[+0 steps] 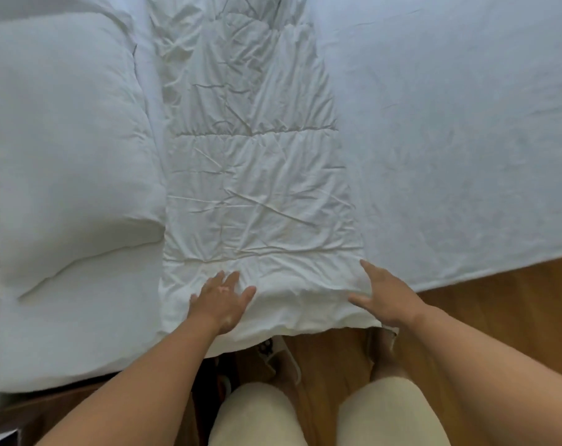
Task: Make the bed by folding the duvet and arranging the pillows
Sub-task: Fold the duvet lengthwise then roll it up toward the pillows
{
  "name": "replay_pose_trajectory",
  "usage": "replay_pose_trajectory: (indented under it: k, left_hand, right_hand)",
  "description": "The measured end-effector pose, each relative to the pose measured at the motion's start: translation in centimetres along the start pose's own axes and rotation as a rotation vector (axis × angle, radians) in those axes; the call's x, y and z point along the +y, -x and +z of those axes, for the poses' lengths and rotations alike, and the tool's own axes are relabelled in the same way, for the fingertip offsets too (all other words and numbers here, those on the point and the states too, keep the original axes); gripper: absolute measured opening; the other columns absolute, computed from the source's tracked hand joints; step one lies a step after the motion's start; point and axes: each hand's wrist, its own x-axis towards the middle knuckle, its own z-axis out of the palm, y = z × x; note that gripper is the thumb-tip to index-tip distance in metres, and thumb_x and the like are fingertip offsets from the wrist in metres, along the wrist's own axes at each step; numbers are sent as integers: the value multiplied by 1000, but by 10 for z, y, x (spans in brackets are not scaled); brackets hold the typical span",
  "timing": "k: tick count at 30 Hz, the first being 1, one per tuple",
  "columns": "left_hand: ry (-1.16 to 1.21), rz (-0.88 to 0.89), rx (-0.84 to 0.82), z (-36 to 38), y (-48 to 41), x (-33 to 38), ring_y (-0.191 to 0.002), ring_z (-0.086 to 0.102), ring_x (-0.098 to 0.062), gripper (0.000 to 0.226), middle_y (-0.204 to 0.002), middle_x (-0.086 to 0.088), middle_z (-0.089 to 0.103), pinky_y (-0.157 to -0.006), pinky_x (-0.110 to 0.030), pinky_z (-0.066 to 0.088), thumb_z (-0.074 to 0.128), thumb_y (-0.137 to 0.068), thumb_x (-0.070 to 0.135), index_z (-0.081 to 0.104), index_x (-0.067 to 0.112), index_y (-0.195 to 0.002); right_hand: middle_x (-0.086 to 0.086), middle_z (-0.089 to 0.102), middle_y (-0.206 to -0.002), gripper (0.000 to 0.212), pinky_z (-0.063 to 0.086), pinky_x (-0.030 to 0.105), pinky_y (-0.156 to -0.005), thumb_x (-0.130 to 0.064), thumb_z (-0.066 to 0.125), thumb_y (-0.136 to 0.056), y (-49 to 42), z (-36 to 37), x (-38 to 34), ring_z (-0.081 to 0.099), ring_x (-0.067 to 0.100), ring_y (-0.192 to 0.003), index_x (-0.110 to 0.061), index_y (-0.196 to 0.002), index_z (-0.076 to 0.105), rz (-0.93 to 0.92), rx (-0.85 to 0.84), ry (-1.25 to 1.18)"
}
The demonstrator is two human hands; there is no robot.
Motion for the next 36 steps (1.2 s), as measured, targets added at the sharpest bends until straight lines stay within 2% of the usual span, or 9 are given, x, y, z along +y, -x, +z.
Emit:
replay_pose_trajectory:
  k: [5,8,12,15,17,21,26,29,36]
  left_hand:
    - [150,-30,-1,-12,75,4,-144,36,-26,70,-160,-4,35,-114,-40,32,33,-99,64,29,24,-156]
    - [103,-58,-15,-7,111,13,-141,41,-28,68,-158,-9,39,-114,-38,34,32,-101,60,31,20,-156]
    - [38,-46,-64,4,145,66,-134,48,-26,61,-149,-7,51,-105,-34,37,31,-103,57,47,17,-146]
    - [-22,26,-89,14,156,134,-124,53,-25,49,-138,-6,57,-94,-31,37,29,-106,50,56,18,-132]
    - [2,27,-89,21,159,189,-122,54,-27,46,-135,-9,59,-93,-32,36,32,-106,49,58,16,-125]
    - [-50,112,-56,30,165,316,-131,50,-27,52,-144,-8,55,-104,-35,35,31,-106,48,56,13,-135]
    - [-105,285,-83,32,177,470,-116,58,-27,54,-128,-8,65,-90,-34,39,33,-105,51,63,10,-123]
    - [-162,366,-116,28,174,552,-110,59,-24,50,-122,-4,65,-93,-34,42,35,-104,51,64,14,-120]
    - [-282,375,-210,35,121,713,-109,61,-25,49,-117,-8,68,-96,-36,46,39,-103,52,65,12,-115]
  right_hand:
    - [-2,50,-151,76,42,35,-109,-62,61,-89,105,-48,41,49,20,-136,-24,-151,40,93,78,-112]
    - [-2,56,-145,66,45,33,-104,-58,59,-92,161,-63,87,56,18,-128,-23,-147,46,168,107,-136]
    - [0,53,-148,62,45,32,-106,-54,57,-95,218,-66,164,53,20,-133,-20,-146,48,292,88,-254]
    - [1,55,-146,61,44,30,-105,-54,58,-94,243,-66,221,54,18,-131,-19,-144,50,347,108,-381]
    - [1,54,-146,60,41,28,-105,-52,58,-95,255,-71,256,53,17,-131,-18,-143,51,365,102,-459]
    - [2,56,-142,58,42,25,-99,-51,59,-95,276,-91,325,55,17,-127,-17,-141,53,409,101,-588]
    - [5,61,-136,51,44,29,-102,-45,65,-94,301,-134,410,58,18,-123,-13,-134,59,485,192,-781]
    - [5,64,-131,47,43,27,-99,-40,66,-95,306,-160,455,59,19,-121,-11,-130,61,525,246,-863]
    - [-1,66,-116,44,46,26,-87,-46,65,-94,302,-212,562,63,15,-101,-16,-125,62,688,264,-1041]
